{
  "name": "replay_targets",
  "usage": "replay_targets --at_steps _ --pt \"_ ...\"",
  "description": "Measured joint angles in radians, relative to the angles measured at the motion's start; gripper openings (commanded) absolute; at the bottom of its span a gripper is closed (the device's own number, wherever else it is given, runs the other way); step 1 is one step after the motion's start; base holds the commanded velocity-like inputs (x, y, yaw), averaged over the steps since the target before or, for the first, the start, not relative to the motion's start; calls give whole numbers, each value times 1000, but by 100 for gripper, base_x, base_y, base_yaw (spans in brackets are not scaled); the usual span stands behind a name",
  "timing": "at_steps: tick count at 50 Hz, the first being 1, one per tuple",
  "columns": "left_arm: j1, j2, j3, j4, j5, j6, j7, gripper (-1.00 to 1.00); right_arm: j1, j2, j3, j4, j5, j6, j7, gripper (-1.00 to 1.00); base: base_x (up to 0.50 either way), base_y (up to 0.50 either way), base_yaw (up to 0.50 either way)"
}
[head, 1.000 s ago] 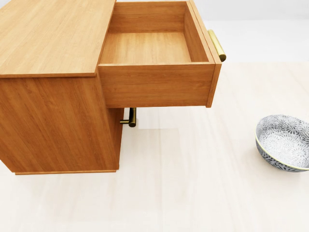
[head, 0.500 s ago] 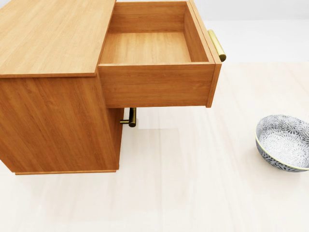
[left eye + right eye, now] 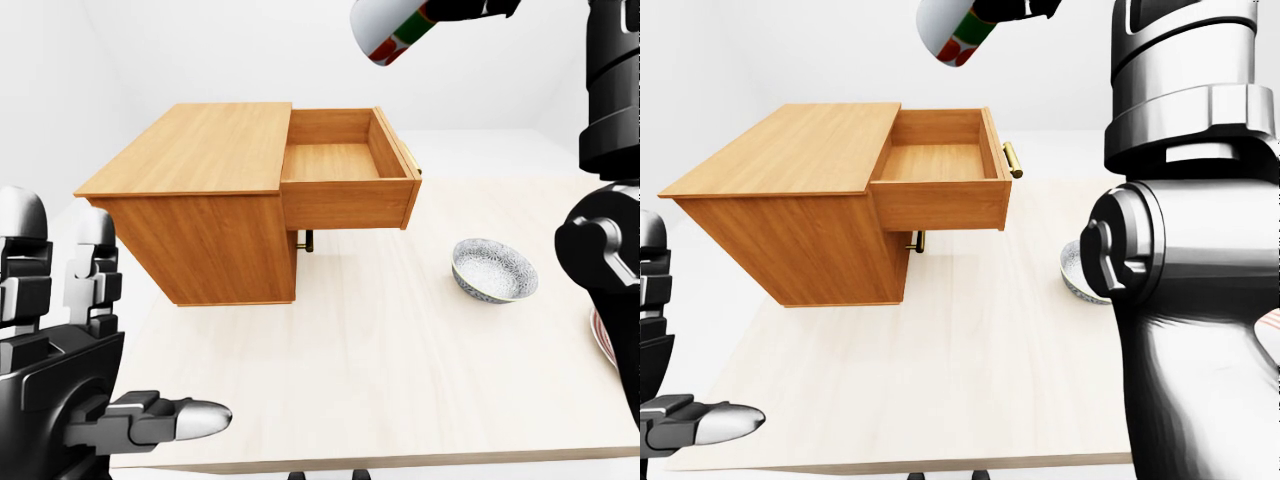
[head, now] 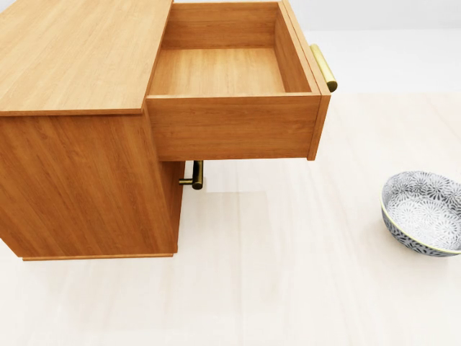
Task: Put the ketchup in the top drawer of the cabinet.
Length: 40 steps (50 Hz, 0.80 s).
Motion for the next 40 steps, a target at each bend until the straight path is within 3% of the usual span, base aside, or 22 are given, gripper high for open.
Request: replay_targets --at_steps 40 --pt "-21 17 34 0 -37 0 18 100 118 37 -26 34 116 0 0 -100 0 0 0"
